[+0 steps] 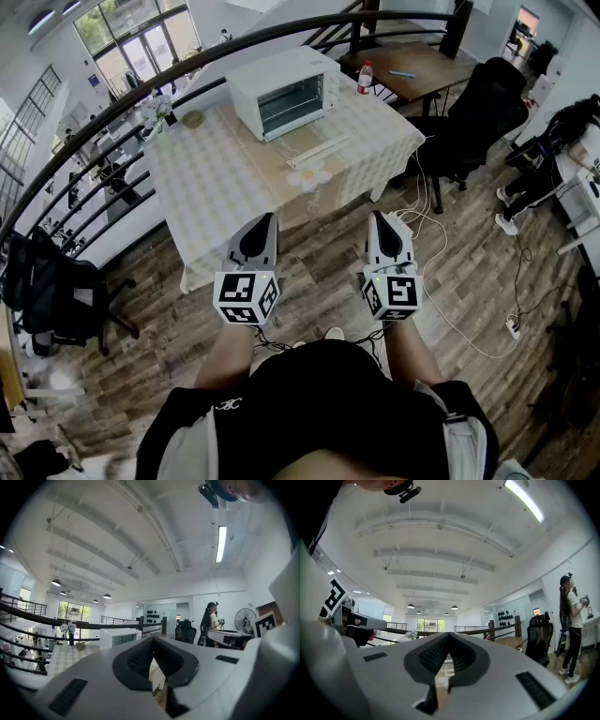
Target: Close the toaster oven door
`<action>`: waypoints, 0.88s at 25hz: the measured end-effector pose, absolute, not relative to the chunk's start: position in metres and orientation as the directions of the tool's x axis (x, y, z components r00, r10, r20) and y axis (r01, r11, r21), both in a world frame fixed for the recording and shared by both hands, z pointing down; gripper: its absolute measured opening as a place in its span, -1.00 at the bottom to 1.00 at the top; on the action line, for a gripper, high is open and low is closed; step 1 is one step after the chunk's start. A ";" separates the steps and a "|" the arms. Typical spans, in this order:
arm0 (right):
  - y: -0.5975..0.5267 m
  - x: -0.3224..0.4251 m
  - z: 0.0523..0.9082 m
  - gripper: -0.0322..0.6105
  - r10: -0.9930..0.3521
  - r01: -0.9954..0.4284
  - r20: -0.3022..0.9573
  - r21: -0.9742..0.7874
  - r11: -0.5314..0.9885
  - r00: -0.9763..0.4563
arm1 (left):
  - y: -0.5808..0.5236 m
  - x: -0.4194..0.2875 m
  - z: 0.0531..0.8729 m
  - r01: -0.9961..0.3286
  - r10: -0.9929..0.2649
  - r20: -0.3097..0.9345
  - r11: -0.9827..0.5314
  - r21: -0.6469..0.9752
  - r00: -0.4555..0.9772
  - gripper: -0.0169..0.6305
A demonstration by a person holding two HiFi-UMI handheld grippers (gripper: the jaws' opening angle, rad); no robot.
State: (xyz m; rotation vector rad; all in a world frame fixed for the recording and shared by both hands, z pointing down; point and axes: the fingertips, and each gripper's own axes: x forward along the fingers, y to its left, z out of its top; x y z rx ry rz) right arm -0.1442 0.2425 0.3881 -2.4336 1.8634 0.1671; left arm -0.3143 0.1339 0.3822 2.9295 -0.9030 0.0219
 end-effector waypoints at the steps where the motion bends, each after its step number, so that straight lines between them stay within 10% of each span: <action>1: 0.243 -0.144 0.388 -0.92 -0.960 -0.968 -0.128 0.008 -0.252 0.249 | 0.135 -0.313 0.380 -0.566 -0.565 0.036 -0.822 0.066 0.824 -0.91; 22: 0.230 -0.062 0.399 -0.92 -0.969 -0.974 -0.108 0.001 -0.225 0.224 | 0.122 -0.229 0.374 -0.601 -0.601 0.016 -0.799 0.013 0.799 -0.91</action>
